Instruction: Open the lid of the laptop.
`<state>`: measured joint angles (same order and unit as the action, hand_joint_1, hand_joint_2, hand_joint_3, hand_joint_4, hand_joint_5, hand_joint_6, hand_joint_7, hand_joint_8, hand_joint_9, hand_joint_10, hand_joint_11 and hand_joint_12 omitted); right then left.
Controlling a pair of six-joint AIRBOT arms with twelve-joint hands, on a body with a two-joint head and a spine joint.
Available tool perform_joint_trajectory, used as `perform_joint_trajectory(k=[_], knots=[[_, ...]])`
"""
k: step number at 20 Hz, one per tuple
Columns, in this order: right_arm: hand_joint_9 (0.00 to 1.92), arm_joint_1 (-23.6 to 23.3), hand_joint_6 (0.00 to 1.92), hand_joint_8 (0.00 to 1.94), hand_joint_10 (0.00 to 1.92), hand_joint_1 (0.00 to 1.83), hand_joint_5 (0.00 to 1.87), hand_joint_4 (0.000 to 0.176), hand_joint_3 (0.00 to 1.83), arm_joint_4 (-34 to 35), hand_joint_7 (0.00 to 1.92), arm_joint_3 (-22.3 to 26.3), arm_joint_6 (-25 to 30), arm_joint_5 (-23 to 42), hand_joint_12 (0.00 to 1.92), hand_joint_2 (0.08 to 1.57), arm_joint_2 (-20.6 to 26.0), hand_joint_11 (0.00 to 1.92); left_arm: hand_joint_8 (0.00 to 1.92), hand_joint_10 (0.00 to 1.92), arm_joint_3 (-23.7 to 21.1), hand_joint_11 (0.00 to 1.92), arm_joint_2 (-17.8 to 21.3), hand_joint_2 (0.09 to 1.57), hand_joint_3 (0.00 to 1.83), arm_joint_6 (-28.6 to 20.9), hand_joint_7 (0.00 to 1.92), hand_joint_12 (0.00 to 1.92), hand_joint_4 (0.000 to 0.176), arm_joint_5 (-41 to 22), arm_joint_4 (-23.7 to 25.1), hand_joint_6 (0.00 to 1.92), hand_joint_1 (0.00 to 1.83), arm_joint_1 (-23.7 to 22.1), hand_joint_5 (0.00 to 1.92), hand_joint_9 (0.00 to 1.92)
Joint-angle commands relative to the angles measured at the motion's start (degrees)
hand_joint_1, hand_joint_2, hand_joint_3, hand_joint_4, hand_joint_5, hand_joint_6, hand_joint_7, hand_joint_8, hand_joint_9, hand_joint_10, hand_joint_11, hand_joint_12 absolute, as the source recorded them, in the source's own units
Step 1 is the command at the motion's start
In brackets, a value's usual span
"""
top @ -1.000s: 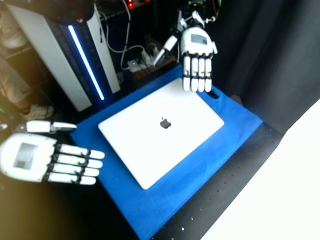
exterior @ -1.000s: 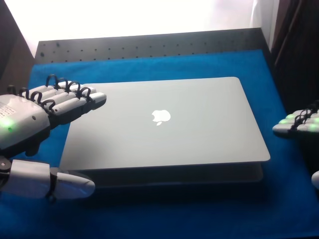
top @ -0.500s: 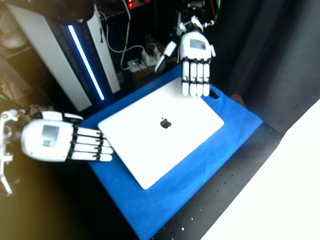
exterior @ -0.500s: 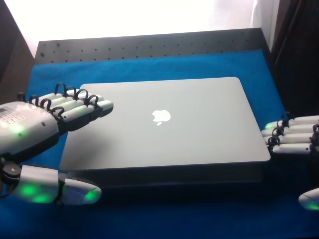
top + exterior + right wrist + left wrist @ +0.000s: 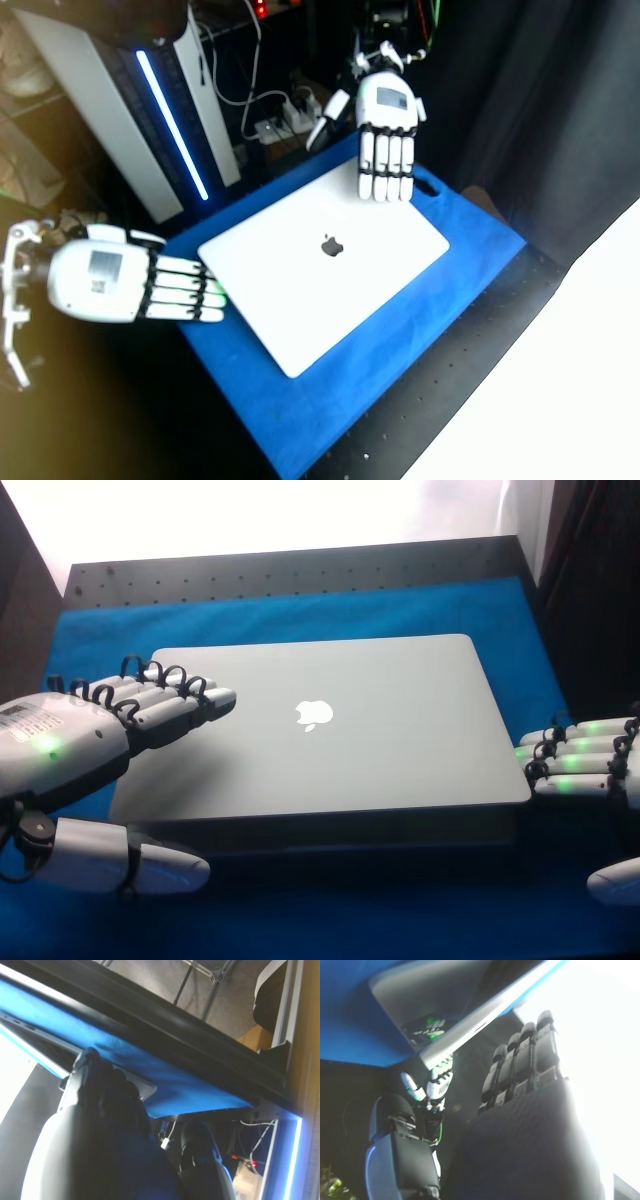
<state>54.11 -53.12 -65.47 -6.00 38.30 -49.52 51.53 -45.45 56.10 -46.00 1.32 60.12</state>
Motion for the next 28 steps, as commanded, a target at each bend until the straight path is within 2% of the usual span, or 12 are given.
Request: perform_joint_trajectory(k=[1,6,11,13,16,22,25,28], knots=[[0.00,-0.9,0.00,0.00,0.00,0.00,0.00,0.000,0.01,0.7,0.00,0.3,0.5,4.2,0.00,1.34,-1.5,0.00,0.00,0.00,0.2,0.00,-0.1,0.95,0.00,-0.2,0.00,0.00,0.000,-6.2,-0.5,0.00,0.41,-0.7,0.00,0.00],[0.00,-0.9,0.00,0.00,0.00,0.00,0.00,0.000,0.00,-0.6,0.00,-0.8,2.2,3.9,0.00,1.33,-3.7,0.00,0.00,0.00,0.6,0.00,-1.2,0.94,0.00,-0.2,0.00,0.00,0.000,-6.5,-0.5,0.00,0.47,-0.7,0.00,0.00],[0.00,-0.9,0.00,0.00,0.00,0.00,0.00,0.000,0.01,-1.4,0.00,-1.2,3.5,3.5,0.00,1.34,-4.2,0.00,0.00,0.00,3.2,0.00,-5.6,0.94,0.00,-0.2,0.00,0.00,0.000,-5.8,-0.4,0.00,0.58,-3.9,0.00,0.00],[0.00,-0.9,0.00,0.00,0.00,0.00,0.00,0.000,0.01,-1.4,0.00,-1.3,3.5,3.5,0.00,1.35,-3.9,0.00,0.00,0.00,3.7,0.00,-6.3,0.94,0.00,-0.2,0.00,0.00,0.000,-5.3,-0.3,0.00,0.53,-4.3,0.00,0.00],[0.00,-1.5,0.00,0.00,0.00,0.00,0.00,0.000,0.01,-1.3,0.00,-1.2,3.5,3.5,0.00,1.36,-2.7,0.00,0.00,0.00,3.7,0.00,-6.4,0.94,0.00,-0.2,0.00,0.00,0.000,-4.9,-0.3,0.00,0.54,-4.4,0.00,0.00],[0.00,-6.4,0.00,0.00,0.00,0.05,0.00,0.000,0.00,-1.2,0.00,-1.0,3.5,3.6,0.00,1.38,-1.4,0.00,0.00,0.00,3.8,0.00,-6.5,0.96,0.01,-0.2,0.00,0.00,0.000,-5.1,-1.1,0.00,0.49,-4.2,0.00,0.00],[0.00,-6.6,0.00,0.00,0.00,0.01,0.00,0.000,0.01,-1.0,0.00,-1.0,3.5,4.1,0.00,1.40,-1.4,0.00,0.00,0.00,3.8,0.00,-6.5,0.96,0.00,-0.2,0.00,0.00,0.000,-5.1,-1.1,0.00,0.54,-4.2,0.00,0.00],[0.00,-6.6,0.00,0.00,0.00,0.06,0.00,0.000,0.00,-0.6,0.00,-0.8,3.5,4.2,0.00,1.38,-1.9,0.00,0.00,0.00,3.8,0.00,-6.6,0.95,0.00,-0.2,0.00,0.00,0.000,-5.5,-1.7,0.00,0.58,-4.1,0.00,0.00]])
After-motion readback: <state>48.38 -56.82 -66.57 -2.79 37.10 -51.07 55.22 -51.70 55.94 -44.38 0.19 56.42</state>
